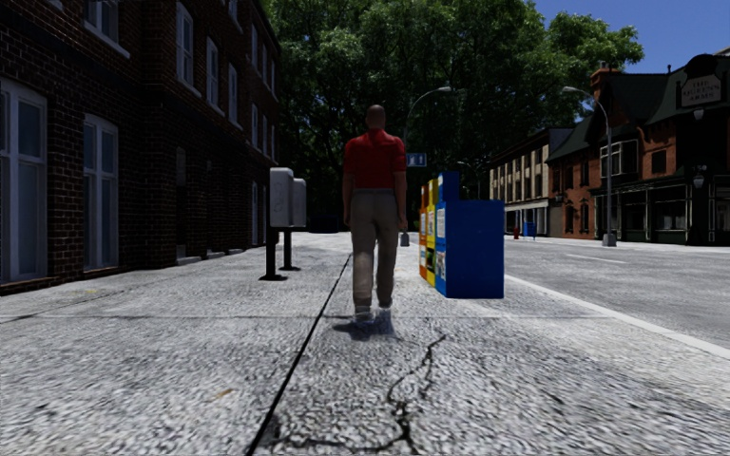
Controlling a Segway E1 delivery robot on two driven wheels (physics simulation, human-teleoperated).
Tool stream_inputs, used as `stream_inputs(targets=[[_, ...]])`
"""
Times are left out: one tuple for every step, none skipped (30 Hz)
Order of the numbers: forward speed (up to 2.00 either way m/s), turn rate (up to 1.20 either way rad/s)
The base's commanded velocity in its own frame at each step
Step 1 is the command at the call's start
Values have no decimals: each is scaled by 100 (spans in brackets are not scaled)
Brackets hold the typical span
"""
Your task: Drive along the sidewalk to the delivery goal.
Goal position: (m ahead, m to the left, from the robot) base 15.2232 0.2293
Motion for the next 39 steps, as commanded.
stream_inputs(targets=[[146,0],[145,0],[145,0],[145,0],[145,0],[145,0],[145,0],[145,0],[145,0],[145,0],[145,0],[145,0],[145,0],[145,0],[145,0],[145,0],[145,0],[145,0],[145,0],[145,0],[145,0],[145,0],[145,0],[145,0],[145,0],[145,0],[145,0],[145,0],[145,0],[145,0],[145,0],[144,0],[144,0],[144,0],[144,0],[142,0],[135,0],[135,0],[120,0]])
